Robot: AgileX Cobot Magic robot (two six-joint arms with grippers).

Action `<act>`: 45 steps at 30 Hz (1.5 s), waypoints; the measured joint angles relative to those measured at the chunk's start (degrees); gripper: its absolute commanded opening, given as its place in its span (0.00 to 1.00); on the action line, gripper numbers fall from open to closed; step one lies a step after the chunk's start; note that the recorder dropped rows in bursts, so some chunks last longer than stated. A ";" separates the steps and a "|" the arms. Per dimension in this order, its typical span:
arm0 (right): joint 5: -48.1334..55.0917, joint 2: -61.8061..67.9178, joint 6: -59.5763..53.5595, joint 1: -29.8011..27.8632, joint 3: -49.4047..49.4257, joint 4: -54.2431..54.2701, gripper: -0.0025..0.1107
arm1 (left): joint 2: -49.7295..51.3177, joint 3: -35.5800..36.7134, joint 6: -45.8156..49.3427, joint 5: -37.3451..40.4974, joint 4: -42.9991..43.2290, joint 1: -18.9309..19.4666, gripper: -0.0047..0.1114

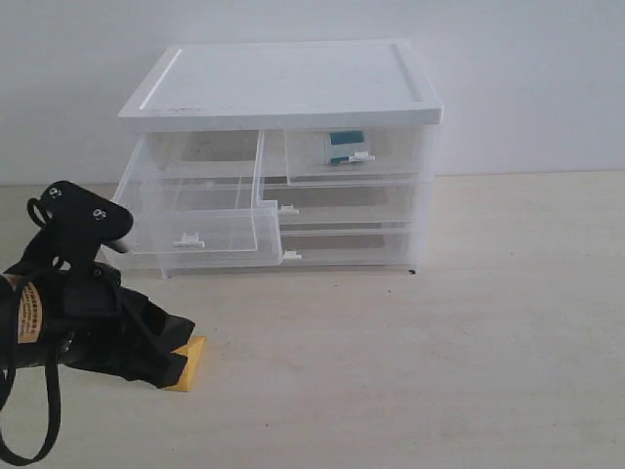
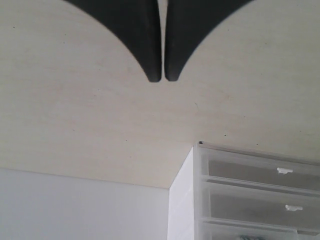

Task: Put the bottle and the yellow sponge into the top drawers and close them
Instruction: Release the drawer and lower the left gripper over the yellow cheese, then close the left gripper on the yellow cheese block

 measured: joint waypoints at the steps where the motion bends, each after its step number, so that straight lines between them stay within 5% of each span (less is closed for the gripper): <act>1: 0.00 0.00 0.00 0.00 0.00 0.00 0.02 | -0.09 0.28 -0.21 -0.53 0.40 0.35 0.42; 15: 0.00 0.00 0.00 0.00 0.00 0.00 0.02 | -0.22 4.96 -1.23 -4.50 0.61 0.89 0.42; 23: 0.00 0.00 0.00 0.00 0.00 0.00 0.02 | -0.35 12.95 11.89 -29.14 -15.04 0.89 0.42; 30: 0.00 0.00 0.00 0.00 0.00 0.00 0.02 | 0.24 19.24 21.41 -40.21 -25.65 0.89 0.76; 34: 0.00 0.00 0.00 0.00 0.00 0.00 0.02 | 3.53 21.01 22.18 -44.86 -27.69 0.89 0.77; 45: 0.00 0.00 0.00 0.00 0.00 0.00 0.02 | 16.06 13.38 20.04 -39.25 -31.53 0.99 0.77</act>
